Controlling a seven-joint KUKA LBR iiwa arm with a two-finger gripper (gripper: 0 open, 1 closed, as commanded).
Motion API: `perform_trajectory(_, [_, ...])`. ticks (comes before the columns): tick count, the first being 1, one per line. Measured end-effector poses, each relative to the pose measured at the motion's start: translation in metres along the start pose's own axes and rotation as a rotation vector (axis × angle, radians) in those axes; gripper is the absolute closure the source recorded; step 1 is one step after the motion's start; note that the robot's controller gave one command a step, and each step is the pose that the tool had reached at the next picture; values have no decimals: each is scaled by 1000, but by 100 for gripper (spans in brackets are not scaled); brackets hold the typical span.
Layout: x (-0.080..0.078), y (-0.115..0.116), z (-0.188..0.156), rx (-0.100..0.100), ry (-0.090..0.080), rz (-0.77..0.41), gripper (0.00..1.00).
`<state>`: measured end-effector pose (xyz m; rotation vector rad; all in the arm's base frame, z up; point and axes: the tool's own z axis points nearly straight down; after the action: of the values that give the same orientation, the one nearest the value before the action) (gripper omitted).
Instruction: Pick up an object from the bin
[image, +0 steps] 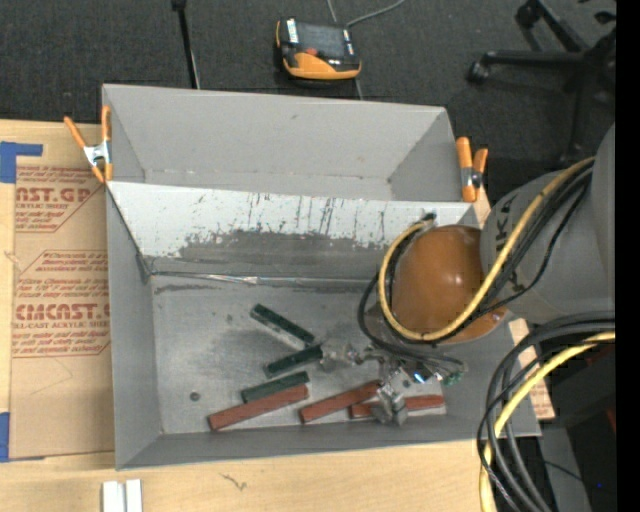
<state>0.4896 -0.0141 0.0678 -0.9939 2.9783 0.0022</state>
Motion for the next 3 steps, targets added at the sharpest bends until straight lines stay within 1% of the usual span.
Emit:
perform_trajectory(1, [10, 3, -3, 2, -1, 1, 100])
perform_trajectory(3, [10, 3, -4, 1, 0, 1, 100])
